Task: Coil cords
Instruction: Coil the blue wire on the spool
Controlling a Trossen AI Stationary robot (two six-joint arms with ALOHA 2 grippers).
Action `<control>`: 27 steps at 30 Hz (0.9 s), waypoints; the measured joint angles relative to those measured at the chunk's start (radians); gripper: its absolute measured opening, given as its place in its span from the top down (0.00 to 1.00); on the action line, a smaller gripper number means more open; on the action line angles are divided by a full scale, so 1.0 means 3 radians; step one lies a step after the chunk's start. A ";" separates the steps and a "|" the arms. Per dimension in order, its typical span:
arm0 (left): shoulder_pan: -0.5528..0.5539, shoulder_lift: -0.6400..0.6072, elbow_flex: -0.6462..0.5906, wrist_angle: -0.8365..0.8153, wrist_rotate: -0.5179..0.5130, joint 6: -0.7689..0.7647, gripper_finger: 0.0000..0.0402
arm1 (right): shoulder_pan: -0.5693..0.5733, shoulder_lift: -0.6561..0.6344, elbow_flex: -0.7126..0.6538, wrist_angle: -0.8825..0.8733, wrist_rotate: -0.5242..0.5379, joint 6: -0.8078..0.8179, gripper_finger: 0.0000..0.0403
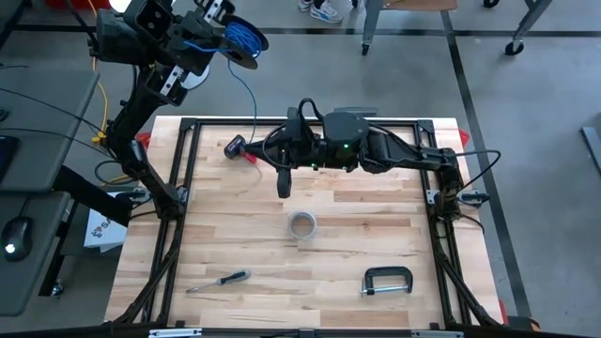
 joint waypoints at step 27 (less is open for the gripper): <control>0.0778 -0.0642 0.0000 -0.2896 0.0334 -0.1272 0.99 | 0.0338 -0.0608 -0.0001 -0.1232 0.0592 -0.0205 1.00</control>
